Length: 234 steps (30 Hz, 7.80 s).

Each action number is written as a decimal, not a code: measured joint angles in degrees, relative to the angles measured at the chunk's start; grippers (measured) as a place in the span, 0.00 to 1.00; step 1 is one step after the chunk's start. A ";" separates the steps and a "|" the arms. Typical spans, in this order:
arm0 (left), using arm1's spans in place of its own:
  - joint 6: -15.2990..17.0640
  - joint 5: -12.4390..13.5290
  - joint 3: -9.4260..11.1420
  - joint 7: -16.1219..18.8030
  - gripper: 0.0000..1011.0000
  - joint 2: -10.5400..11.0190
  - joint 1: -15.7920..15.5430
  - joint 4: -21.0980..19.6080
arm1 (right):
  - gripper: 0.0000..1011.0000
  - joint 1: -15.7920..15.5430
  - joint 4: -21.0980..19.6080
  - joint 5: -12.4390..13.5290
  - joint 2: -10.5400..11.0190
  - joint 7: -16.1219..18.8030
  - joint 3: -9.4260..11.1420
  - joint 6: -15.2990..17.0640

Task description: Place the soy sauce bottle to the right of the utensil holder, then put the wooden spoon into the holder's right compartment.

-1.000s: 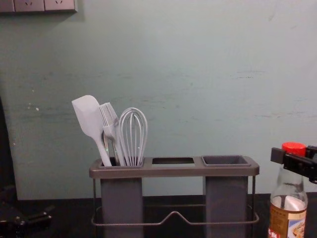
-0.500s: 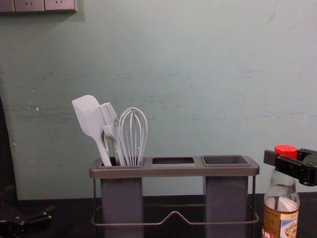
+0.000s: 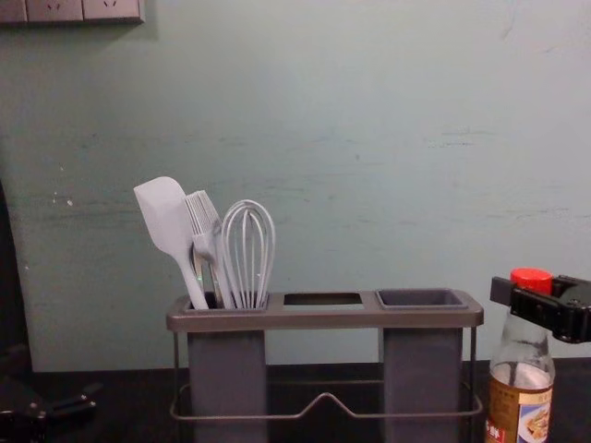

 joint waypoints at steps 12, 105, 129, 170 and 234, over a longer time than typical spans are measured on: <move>0.00 0.00 0.00 0.00 0.99 0.00 0.00 0.00 | 0.65 0.54 0.47 0.16 -0.89 0.02 0.22 -0.45; 0.00 0.00 0.00 0.00 0.99 0.00 0.00 0.00 | 0.99 -9.12 -31.83 -18.19 -0.56 -11.51 -8.82 58.96; 0.00 0.00 0.00 0.00 0.99 0.00 0.00 0.00 | 0.99 -3.82 -23.55 -22.52 -9.61 -13.05 -12.07 61.73; 0.00 0.00 0.00 0.00 0.99 0.00 0.00 0.00 | 0.99 -3.59 -19.72 -27.52 -13.12 -10.19 -11.31 60.50; 0.00 0.00 0.00 0.00 0.99 0.00 0.00 0.00 | 0.83 -3.03 -16.89 -35.25 -16.34 -4.93 -9.81 61.17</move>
